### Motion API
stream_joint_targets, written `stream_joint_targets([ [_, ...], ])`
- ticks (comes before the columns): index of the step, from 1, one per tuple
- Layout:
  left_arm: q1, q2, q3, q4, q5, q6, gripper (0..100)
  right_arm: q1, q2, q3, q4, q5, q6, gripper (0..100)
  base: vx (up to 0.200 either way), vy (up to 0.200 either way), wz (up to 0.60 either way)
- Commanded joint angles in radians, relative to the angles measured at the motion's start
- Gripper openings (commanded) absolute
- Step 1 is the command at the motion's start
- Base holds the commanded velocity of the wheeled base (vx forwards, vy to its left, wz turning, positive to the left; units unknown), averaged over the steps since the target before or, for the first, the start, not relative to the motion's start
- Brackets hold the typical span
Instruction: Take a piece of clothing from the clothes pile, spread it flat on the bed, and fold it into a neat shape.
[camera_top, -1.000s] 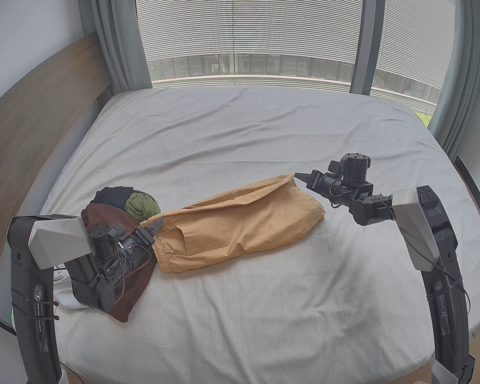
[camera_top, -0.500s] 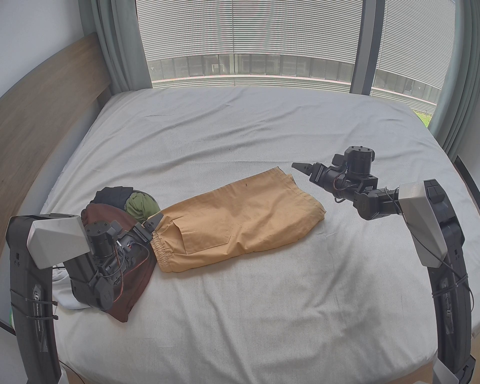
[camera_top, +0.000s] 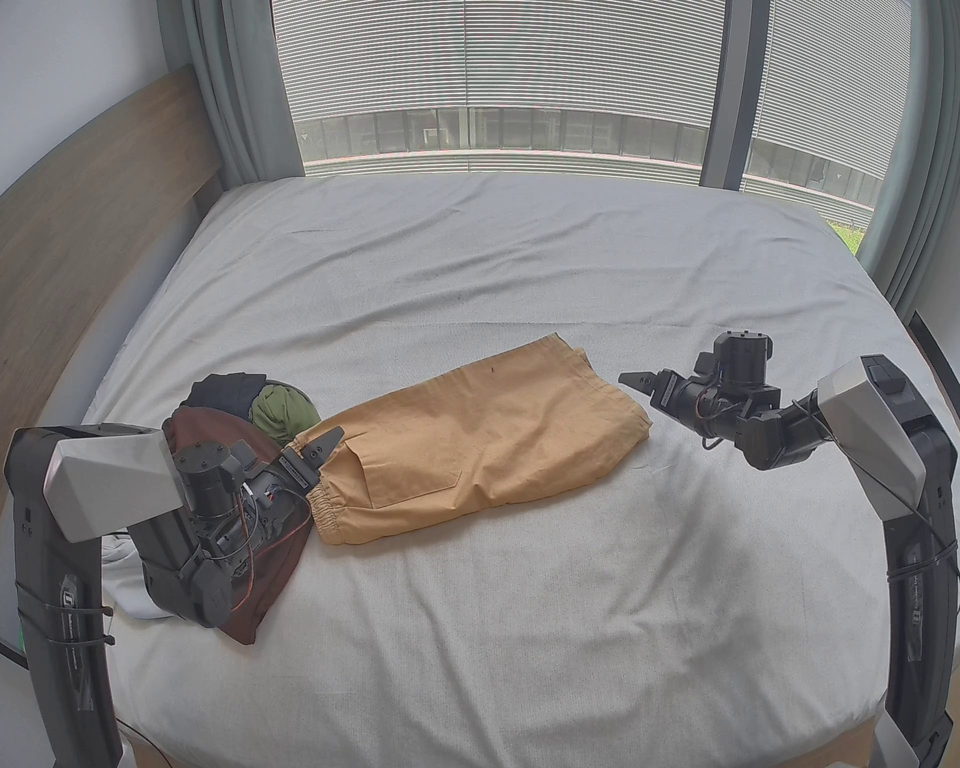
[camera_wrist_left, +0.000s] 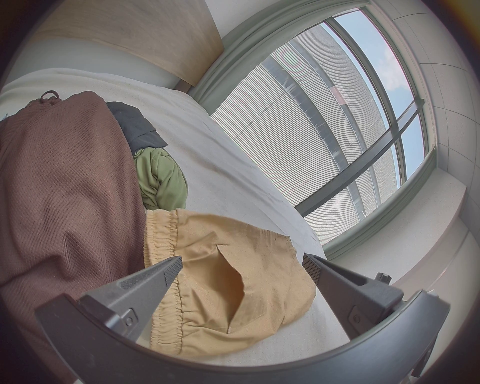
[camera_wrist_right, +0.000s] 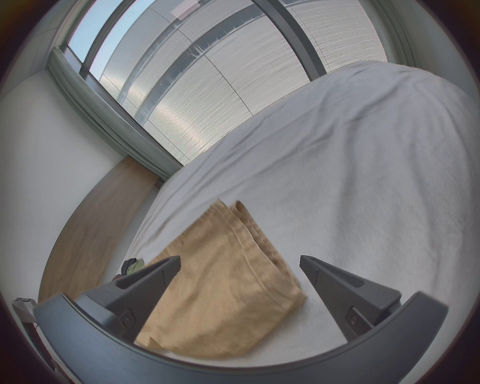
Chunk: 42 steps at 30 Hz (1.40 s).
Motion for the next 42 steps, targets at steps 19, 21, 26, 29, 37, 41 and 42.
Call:
stream_joint_targets([
  [19, -0.049, -0.01, 0.047, 0.0, 0.006, 0.108, 100, 0.029, 0.062, 0.148, -0.095, -0.014, 0.025, 100, 0.0, 0.0, 0.0],
  [21, -0.049, -0.011, 0.052, 0.0, 0.006, 0.124, 100, 0.035, 0.066, 0.147, -0.1, -0.014, 0.04, 100, 0.0, 0.0, 0.0],
  [26, -0.052, -0.01, 0.053, 0.0, 0.019, 0.144, 100, 0.043, 0.075, 0.135, -0.115, -0.016, 0.055, 100, 0.0, 0.0, 0.0],
  [29, -0.052, -0.01, 0.053, 0.0, 0.019, 0.144, 100, 0.049, 0.1, 0.11, -0.115, -0.016, 0.057, 100, 0.0, 0.0, 0.0],
  [37, -0.051, -0.008, 0.053, 0.0, 0.02, 0.144, 100, 0.094, 0.157, 0.052, -0.15, -0.016, 0.111, 100, 0.0, 0.0, 0.0],
  [41, -0.051, -0.007, 0.053, 0.0, 0.022, 0.144, 100, 0.112, 0.201, 0.006, -0.203, -0.019, 0.153, 100, 0.0, 0.0, 0.0],
  [42, -0.051, -0.005, 0.053, 0.0, 0.025, 0.144, 100, 0.115, 0.209, -0.002, -0.207, -0.019, 0.157, 100, 0.0, 0.0, 0.0],
])
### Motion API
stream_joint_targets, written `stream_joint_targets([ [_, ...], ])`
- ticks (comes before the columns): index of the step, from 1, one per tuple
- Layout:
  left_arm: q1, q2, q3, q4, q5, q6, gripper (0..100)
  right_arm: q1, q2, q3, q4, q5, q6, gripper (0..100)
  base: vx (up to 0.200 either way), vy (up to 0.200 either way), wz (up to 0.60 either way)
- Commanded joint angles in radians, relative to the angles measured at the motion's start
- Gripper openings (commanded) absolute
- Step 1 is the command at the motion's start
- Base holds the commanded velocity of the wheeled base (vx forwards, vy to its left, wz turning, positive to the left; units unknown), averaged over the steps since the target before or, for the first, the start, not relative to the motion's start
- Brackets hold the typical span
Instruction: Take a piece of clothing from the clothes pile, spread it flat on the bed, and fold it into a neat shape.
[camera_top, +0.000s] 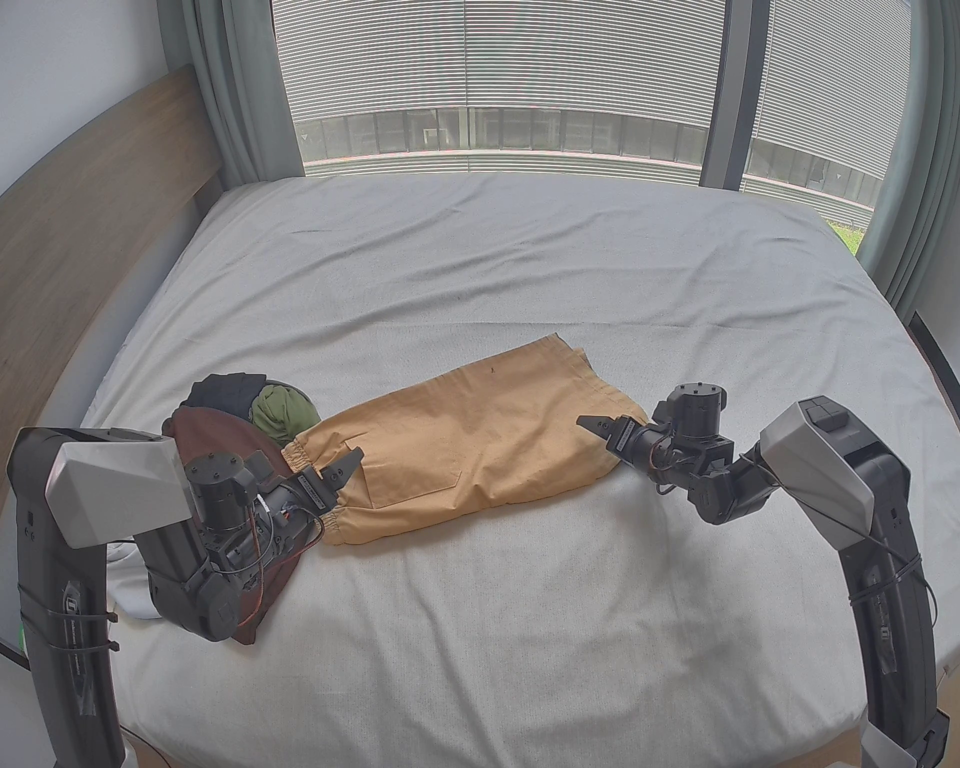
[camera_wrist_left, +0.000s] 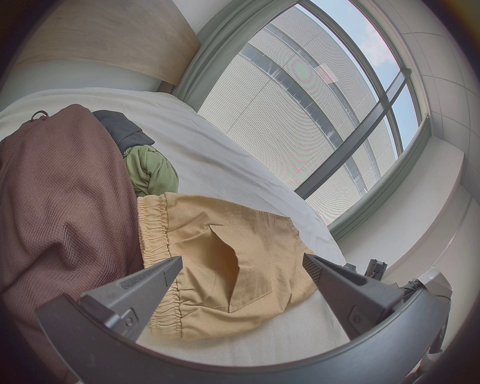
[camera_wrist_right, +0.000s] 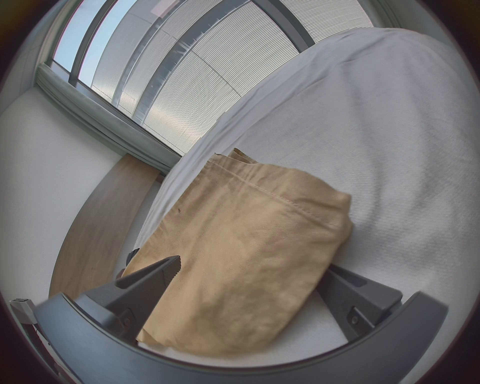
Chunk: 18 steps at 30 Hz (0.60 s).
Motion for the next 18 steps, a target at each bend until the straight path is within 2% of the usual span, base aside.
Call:
stream_joint_targets([
  [1, 0.001, 0.004, -0.002, 0.0, 0.003, -0.001, 100, 0.023, 0.066, -0.045, -0.022, -0.001, 0.02, 100, 0.0, 0.0, 0.0],
  [6, 0.001, 0.006, -0.002, 0.0, 0.003, -0.001, 100, 0.033, 0.086, -0.062, -0.063, -0.029, 0.048, 100, 0.0, 0.0, 0.0],
  [15, 0.002, 0.007, -0.002, 0.0, 0.003, -0.001, 100, 0.041, 0.089, -0.059, -0.089, -0.032, 0.063, 100, 0.0, 0.0, 0.0],
  [16, 0.002, 0.007, -0.003, 0.0, 0.003, -0.001, 100, 0.041, 0.089, -0.056, -0.089, -0.032, 0.063, 0, 0.0, 0.0, 0.0],
  [18, 0.002, 0.009, -0.003, 0.0, 0.003, -0.001, 100, 0.041, 0.087, -0.053, -0.089, -0.032, 0.063, 0, 0.0, 0.0, 0.0],
])
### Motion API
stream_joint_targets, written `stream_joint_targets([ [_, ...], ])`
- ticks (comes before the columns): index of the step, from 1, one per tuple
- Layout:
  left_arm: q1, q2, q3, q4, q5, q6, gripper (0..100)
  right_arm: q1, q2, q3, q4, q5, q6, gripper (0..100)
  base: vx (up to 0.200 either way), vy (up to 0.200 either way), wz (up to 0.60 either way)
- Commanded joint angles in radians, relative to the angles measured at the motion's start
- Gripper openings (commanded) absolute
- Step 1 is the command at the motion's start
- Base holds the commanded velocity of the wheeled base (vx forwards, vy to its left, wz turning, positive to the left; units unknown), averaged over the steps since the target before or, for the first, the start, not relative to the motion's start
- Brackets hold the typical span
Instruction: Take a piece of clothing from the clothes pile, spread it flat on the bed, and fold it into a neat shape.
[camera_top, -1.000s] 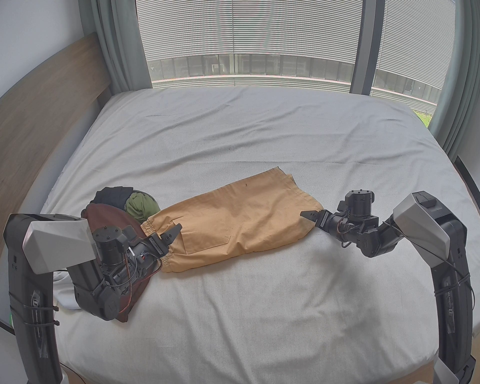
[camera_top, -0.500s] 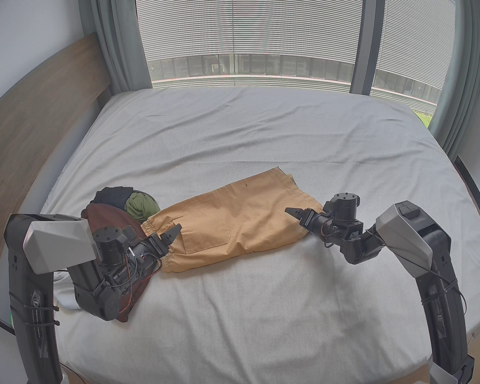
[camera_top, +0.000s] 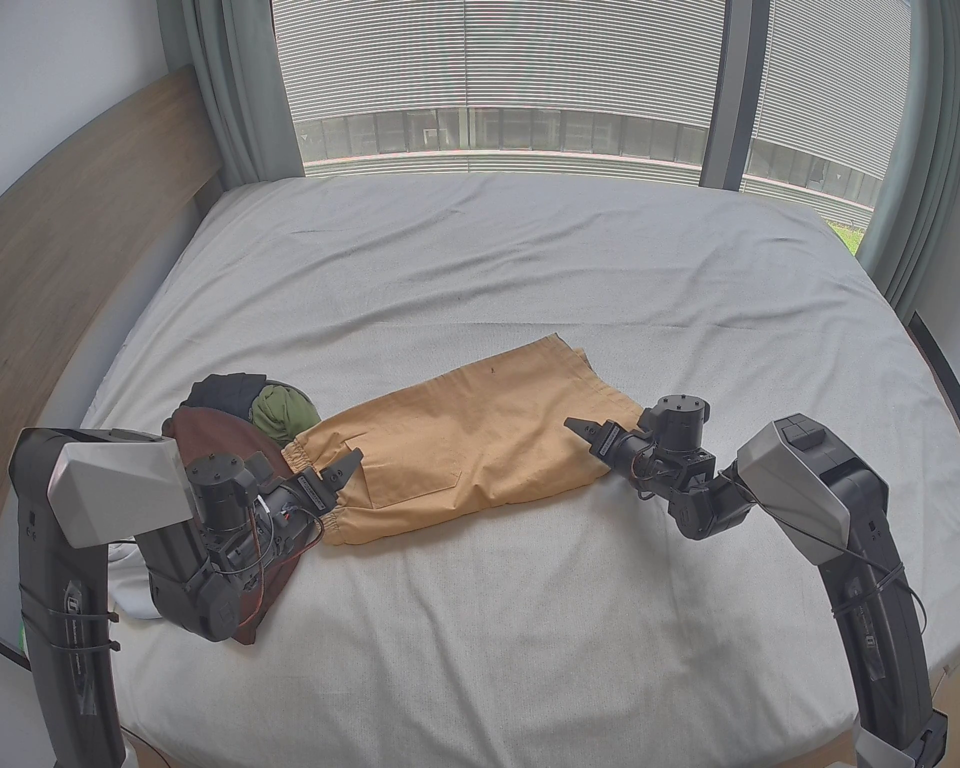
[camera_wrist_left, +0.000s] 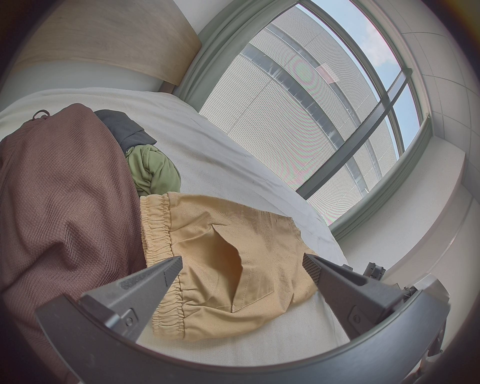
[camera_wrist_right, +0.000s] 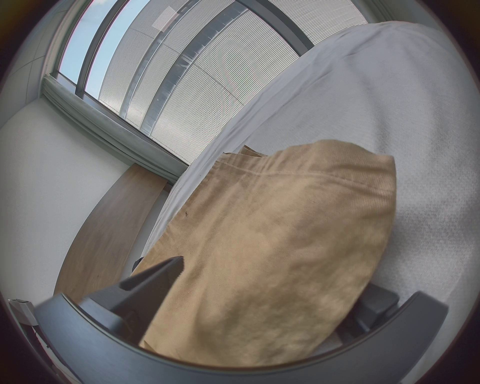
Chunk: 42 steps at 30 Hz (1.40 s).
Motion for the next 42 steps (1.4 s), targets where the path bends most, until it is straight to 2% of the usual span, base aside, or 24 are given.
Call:
stream_joint_targets([
  [1, 0.0, 0.003, -0.001, 0.0, -0.001, -0.001, 100, 0.001, 0.008, 0.005, 0.003, 0.001, 0.001, 0, 0.0, 0.0, 0.0],
  [5, 0.0, 0.003, -0.001, 0.0, -0.001, -0.001, 100, 0.009, 0.003, 0.039, 0.0, 0.001, 0.001, 0, 0.0, 0.0, 0.0],
  [14, 0.005, 0.006, -0.002, 0.0, -0.001, -0.002, 100, 0.009, -0.091, 0.208, -0.109, -0.005, -0.01, 0, 0.0, 0.0, 0.0],
  [18, 0.005, 0.015, -0.004, -0.002, -0.001, -0.002, 100, -0.002, -0.163, 0.349, -0.132, -0.005, -0.078, 0, 0.0, 0.0, 0.0],
  [24, 0.005, 0.016, -0.004, 0.0, -0.001, -0.002, 100, -0.013, -0.258, 0.557, -0.195, -0.005, -0.127, 0, 0.0, 0.0, 0.0],
  [42, -0.006, 0.01, 0.008, 0.0, -0.002, -0.002, 100, -0.042, -0.385, 0.973, -0.301, -0.037, -0.164, 0, 0.0, 0.0, 0.0],
])
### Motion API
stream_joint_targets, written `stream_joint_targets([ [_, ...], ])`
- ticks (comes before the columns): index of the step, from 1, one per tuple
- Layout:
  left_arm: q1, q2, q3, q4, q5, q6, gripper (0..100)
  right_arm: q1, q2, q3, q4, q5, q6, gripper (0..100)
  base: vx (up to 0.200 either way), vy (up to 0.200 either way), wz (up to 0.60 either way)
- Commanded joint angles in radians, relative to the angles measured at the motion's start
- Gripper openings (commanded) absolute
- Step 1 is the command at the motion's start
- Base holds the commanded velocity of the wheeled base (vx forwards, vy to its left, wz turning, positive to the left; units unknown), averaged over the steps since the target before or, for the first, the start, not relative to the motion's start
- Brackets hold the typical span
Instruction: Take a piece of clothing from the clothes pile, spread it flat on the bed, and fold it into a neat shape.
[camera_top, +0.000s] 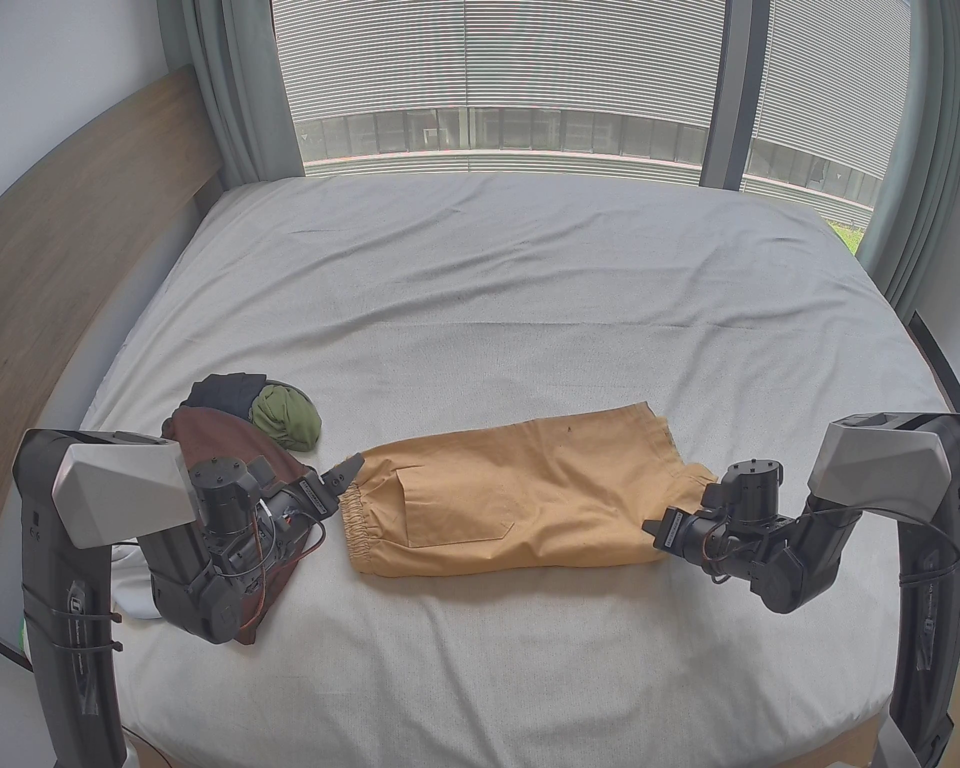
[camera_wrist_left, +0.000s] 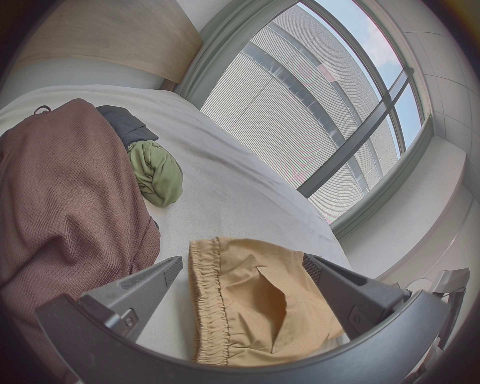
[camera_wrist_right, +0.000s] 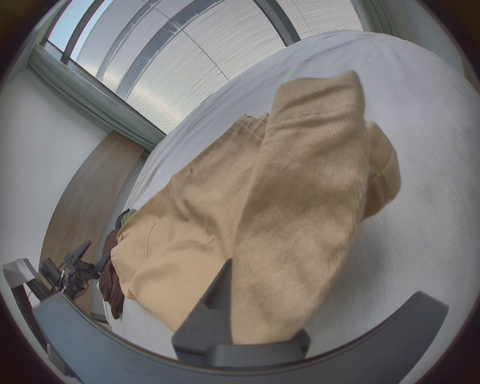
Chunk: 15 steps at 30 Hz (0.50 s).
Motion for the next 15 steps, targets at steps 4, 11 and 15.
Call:
stream_joint_targets([
  [4, -0.021, 0.001, 0.027, 0.0, -0.006, 0.0, 100, -0.013, -0.014, 0.151, -0.152, -0.045, -0.041, 0, 0.0, 0.0, 0.0],
  [11, -0.046, 0.008, 0.056, 0.0, -0.015, -0.002, 100, -0.014, 0.018, 0.175, -0.194, -0.044, -0.039, 0, 0.0, 0.0, 0.0],
  [15, -0.055, 0.017, 0.065, 0.0, -0.016, -0.003, 100, -0.007, 0.013, 0.187, -0.21, -0.039, -0.036, 100, 0.0, 0.0, 0.0],
])
